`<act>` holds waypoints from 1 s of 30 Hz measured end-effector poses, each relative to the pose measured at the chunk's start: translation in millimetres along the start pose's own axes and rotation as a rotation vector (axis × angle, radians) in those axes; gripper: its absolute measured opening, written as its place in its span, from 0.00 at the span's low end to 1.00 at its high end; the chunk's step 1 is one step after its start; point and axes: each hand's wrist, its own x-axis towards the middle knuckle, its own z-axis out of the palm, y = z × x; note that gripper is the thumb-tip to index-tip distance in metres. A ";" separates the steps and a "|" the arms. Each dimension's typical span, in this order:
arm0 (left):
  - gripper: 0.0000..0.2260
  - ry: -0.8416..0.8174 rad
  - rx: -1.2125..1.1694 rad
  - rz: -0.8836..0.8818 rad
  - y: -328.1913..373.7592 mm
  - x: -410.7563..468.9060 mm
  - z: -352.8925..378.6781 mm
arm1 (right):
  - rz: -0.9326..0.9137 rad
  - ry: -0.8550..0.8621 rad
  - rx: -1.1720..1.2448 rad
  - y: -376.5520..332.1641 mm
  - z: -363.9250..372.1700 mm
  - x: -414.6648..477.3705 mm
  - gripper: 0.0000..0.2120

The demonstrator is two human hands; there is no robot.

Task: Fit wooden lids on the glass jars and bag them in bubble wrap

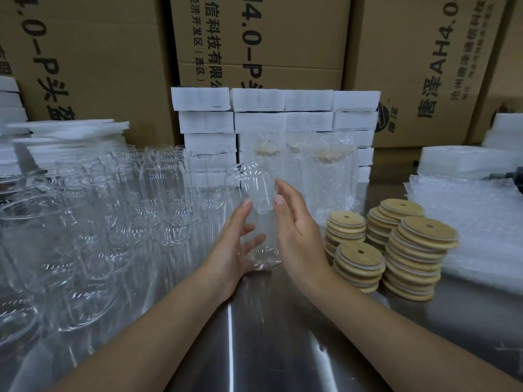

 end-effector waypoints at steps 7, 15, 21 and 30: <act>0.32 -0.039 0.021 -0.033 -2.9 0.9 1.5 | 0.126 0.029 0.130 8.9 -0.4 9.5 0.14; 0.38 -0.179 0.091 -0.071 0.7 -5.3 5.5 | 0.189 0.051 0.198 11.0 0.1 15.8 0.14; 0.32 -0.033 0.240 0.093 -5.2 -8.0 9.4 | 0.172 0.081 0.180 12.2 2.1 13.8 0.21; 0.30 0.150 0.586 0.398 -9.5 -2.4 5.4 | 0.154 0.038 0.112 12.5 4.6 7.5 0.30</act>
